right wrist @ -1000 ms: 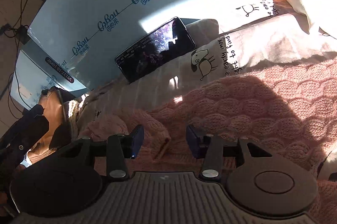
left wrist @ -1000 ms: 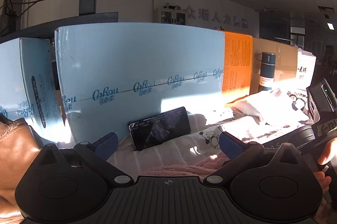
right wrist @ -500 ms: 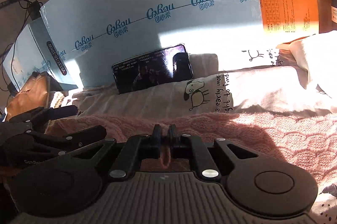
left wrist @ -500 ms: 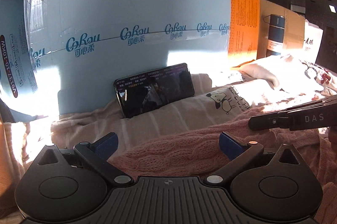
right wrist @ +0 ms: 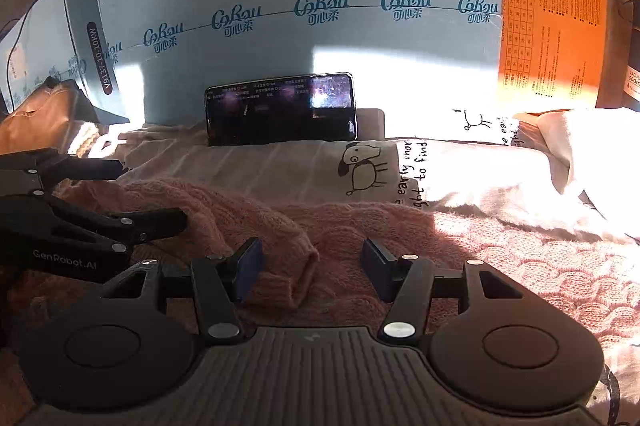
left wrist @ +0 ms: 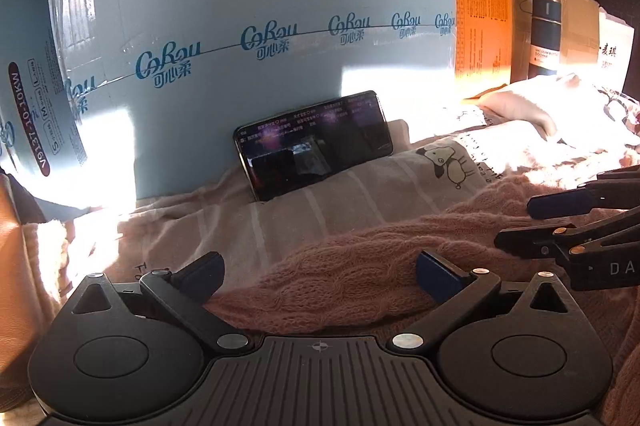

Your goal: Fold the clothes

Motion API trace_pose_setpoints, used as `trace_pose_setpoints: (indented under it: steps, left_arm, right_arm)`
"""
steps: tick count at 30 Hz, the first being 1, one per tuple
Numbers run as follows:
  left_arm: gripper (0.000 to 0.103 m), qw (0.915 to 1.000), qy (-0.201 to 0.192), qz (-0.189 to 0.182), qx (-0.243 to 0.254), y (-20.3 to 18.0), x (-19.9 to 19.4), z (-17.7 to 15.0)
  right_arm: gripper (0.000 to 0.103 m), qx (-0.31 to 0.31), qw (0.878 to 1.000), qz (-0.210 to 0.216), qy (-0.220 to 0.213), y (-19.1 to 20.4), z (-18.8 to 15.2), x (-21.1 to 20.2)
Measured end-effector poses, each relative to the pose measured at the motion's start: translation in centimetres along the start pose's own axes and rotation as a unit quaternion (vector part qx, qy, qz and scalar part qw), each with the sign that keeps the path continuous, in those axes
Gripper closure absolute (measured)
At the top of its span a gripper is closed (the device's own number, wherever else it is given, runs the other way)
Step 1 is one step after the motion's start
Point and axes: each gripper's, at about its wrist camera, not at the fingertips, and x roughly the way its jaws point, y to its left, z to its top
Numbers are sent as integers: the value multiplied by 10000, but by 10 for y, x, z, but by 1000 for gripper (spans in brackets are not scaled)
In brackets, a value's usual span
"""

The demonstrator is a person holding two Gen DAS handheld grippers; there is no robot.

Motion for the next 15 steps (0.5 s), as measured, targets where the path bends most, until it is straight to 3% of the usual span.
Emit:
trace_pose_setpoints:
  steps: [2,4,8,12,15]
  left_arm:
    - [0,9998,201,82,-31,2,7,-3]
    - [0,9998,205,56,-69,4,8,-5]
    - [0,9997,143,-36,-186,8,6,-5]
    - [0,9985,-185,-170,-477,17,-8,-2]
    - [0,9963,-548,-129,-650,23,-25,3]
  right_arm:
    - [43,-53,9999,-87,91,0,-3,4]
    - [38,-29,9998,-113,143,-3,-5,8]
    - [36,96,9999,-19,35,-7,-6,5]
    - [35,416,9988,135,-232,-17,-2,-6]
    - [27,572,9969,193,-512,-24,2,-19]
